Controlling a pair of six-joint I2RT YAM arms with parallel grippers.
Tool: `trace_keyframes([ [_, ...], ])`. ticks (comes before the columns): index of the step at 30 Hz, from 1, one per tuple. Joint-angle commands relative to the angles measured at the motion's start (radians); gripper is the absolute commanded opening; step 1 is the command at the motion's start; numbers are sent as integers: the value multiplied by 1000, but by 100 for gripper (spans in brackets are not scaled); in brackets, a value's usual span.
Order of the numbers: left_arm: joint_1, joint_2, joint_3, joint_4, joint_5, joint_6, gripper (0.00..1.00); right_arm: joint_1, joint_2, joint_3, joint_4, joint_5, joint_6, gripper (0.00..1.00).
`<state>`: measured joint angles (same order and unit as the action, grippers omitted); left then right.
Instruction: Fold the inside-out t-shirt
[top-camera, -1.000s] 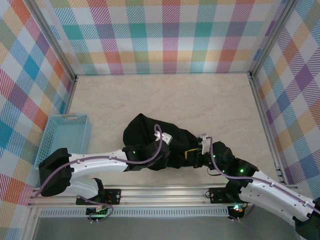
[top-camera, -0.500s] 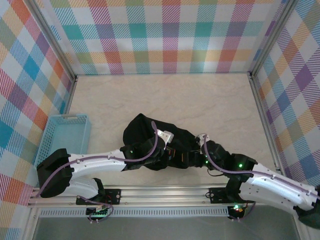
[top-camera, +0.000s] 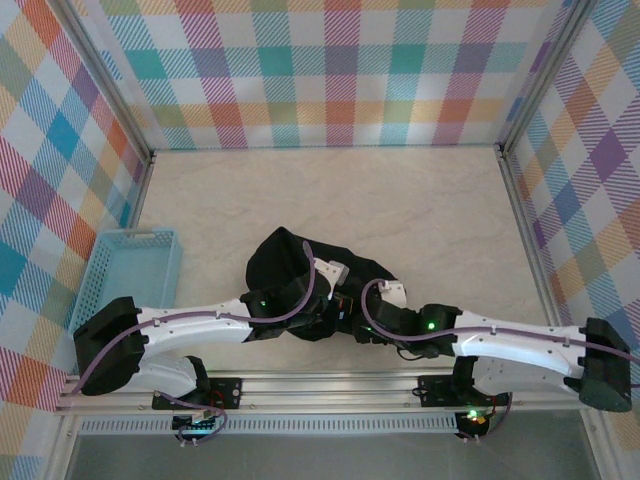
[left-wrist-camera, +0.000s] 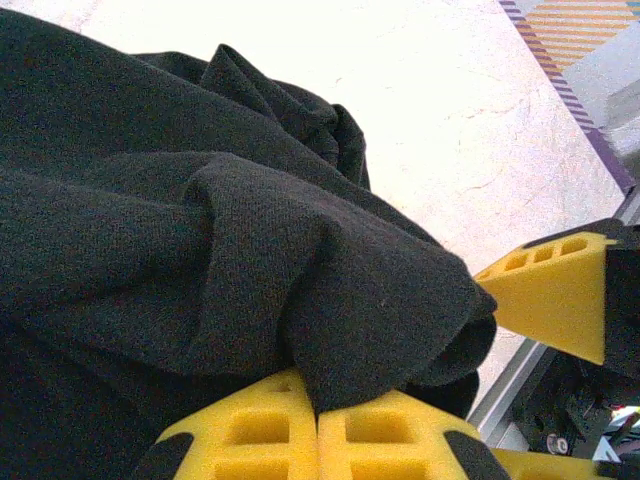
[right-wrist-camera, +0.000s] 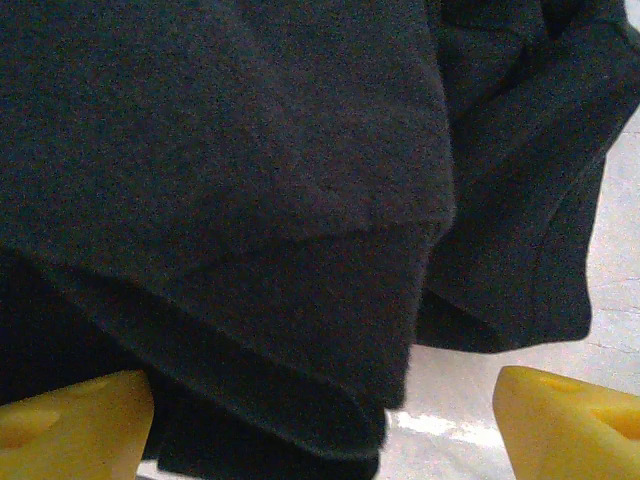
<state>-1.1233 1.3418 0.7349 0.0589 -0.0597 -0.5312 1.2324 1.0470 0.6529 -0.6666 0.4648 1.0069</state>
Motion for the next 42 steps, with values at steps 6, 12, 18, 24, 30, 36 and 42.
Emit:
trace_keyframes([
  [6,-3,0,-3,7,-41,-9,0,6,10,36,-144,55,141,71],
  [12,-1,6,18,-62,-156,-26,0,6,-63,19,-294,44,201,45],
  [18,-1,41,52,-90,-143,-10,0,1,-82,20,-310,15,190,34],
  [24,-7,54,57,-66,-83,10,5,-5,-87,20,-208,-57,118,30],
  [30,-10,53,54,-62,-84,8,6,-6,-76,30,-108,-109,65,43],
  [36,-12,46,53,-64,-91,6,6,-31,-1,21,-84,-119,77,43],
  [42,-9,30,52,-79,-115,-10,4,-35,46,21,-99,-137,69,37],
])
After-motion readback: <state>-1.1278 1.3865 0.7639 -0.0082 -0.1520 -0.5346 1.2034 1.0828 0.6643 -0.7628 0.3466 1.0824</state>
